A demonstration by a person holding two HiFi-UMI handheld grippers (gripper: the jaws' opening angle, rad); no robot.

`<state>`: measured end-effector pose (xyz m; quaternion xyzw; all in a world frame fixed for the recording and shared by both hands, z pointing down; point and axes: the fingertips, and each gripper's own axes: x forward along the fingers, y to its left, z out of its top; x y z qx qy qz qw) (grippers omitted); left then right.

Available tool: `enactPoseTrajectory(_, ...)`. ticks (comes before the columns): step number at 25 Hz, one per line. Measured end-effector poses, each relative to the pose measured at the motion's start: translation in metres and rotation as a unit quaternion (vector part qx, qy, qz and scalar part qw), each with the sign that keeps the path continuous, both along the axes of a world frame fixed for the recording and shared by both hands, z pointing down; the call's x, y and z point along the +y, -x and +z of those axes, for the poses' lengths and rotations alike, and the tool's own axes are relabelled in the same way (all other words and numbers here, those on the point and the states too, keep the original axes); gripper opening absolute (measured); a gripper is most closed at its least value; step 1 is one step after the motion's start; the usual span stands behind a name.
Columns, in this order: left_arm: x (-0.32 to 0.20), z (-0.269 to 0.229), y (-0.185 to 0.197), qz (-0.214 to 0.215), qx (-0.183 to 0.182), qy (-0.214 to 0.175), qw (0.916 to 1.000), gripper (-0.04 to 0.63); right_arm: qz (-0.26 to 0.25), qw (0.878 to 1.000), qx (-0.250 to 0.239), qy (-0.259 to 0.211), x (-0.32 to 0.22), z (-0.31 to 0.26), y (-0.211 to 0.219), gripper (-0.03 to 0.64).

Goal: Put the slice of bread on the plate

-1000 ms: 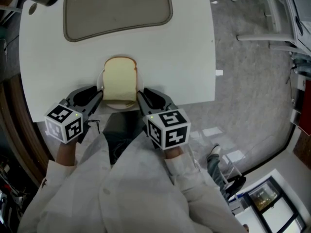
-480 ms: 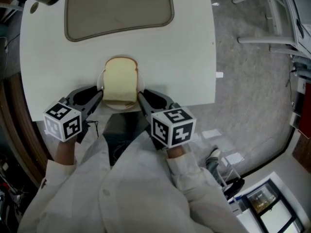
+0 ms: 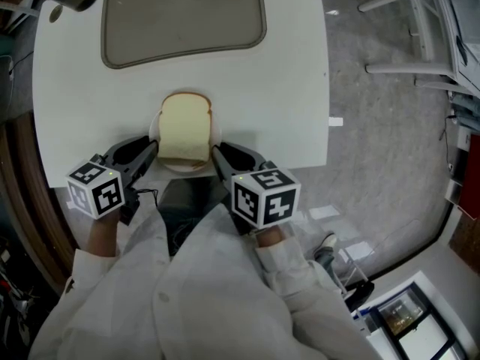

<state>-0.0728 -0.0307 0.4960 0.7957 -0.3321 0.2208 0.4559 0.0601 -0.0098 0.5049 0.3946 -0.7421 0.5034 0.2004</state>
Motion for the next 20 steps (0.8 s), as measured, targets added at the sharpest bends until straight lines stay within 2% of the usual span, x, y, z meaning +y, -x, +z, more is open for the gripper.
enactPoseTrajectory(11,-0.005,-0.025,-0.006,-0.016,0.002,-0.019,0.9997,0.083,-0.015,0.999,-0.027,-0.012,-0.010,-0.021,-0.006,0.060)
enactPoseTrajectory(16,-0.011,-0.037,-0.014,-0.028,0.004,-0.035,0.9990,0.083,-0.016,0.999,-0.022,-0.045,-0.027,-0.039,-0.016,0.055)
enactPoseTrajectory(20,-0.011,-0.041,-0.020,-0.042,0.010,-0.040,0.9983,0.083,-0.031,0.998,-0.019,-0.053,-0.029,-0.044,-0.022,0.054)
